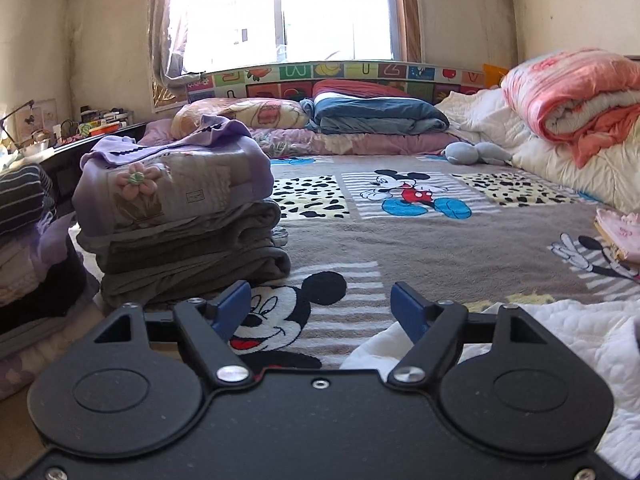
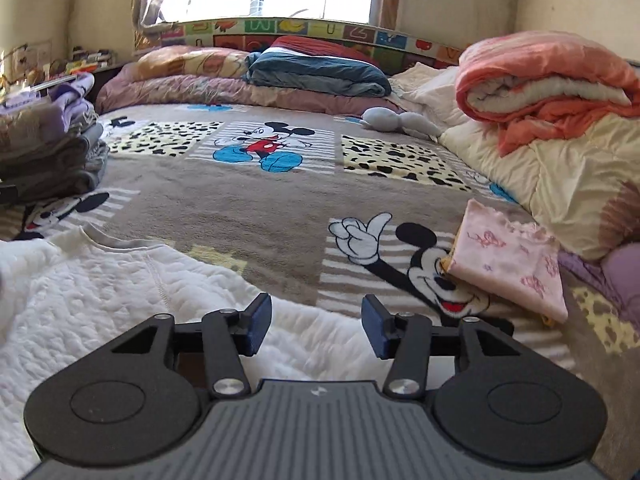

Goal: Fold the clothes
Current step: 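Lower the garment onto the bed with both grippers, spreading it flat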

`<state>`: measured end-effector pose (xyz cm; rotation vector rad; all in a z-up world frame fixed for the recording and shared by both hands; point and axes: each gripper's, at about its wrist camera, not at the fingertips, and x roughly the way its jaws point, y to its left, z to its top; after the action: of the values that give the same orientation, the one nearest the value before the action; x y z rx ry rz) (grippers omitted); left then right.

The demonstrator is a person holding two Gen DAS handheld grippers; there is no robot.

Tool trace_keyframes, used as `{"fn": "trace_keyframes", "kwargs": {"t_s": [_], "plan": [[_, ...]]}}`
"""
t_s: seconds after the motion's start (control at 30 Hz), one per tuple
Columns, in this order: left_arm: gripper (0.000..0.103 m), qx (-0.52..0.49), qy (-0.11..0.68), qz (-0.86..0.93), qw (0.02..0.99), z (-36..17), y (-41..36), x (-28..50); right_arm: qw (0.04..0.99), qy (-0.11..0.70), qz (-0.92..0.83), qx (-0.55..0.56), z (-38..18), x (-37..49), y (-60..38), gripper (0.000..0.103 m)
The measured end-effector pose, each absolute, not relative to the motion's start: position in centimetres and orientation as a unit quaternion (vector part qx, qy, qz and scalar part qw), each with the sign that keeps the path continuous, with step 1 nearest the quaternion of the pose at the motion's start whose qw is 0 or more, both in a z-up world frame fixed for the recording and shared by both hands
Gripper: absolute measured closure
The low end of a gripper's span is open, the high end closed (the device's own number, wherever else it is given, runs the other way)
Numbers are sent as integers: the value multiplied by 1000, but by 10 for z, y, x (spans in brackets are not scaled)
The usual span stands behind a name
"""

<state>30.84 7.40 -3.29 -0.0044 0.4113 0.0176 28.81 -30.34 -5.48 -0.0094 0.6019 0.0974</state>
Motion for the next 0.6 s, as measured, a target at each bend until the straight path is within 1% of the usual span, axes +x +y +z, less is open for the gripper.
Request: {"fn": "trace_keyframes", "kwargs": {"t_s": [0.07,0.13,0.3,0.43,0.6], "plan": [[22,-27,210,-7,977,-31,74,289,949,302,62,63,-60,265,-316,37],[22,-50,216,-24,975,-29,74,269,938,307,78,139,-73,241,-325,34],[22,-110,231,-66,965,-25,74,218,902,314,104,279,-121,189,-330,34],[22,-157,242,-99,953,-22,74,178,880,294,127,351,-153,157,-329,34],[22,-178,290,-94,936,-51,67,138,866,265,143,398,-159,146,-338,34]]}}
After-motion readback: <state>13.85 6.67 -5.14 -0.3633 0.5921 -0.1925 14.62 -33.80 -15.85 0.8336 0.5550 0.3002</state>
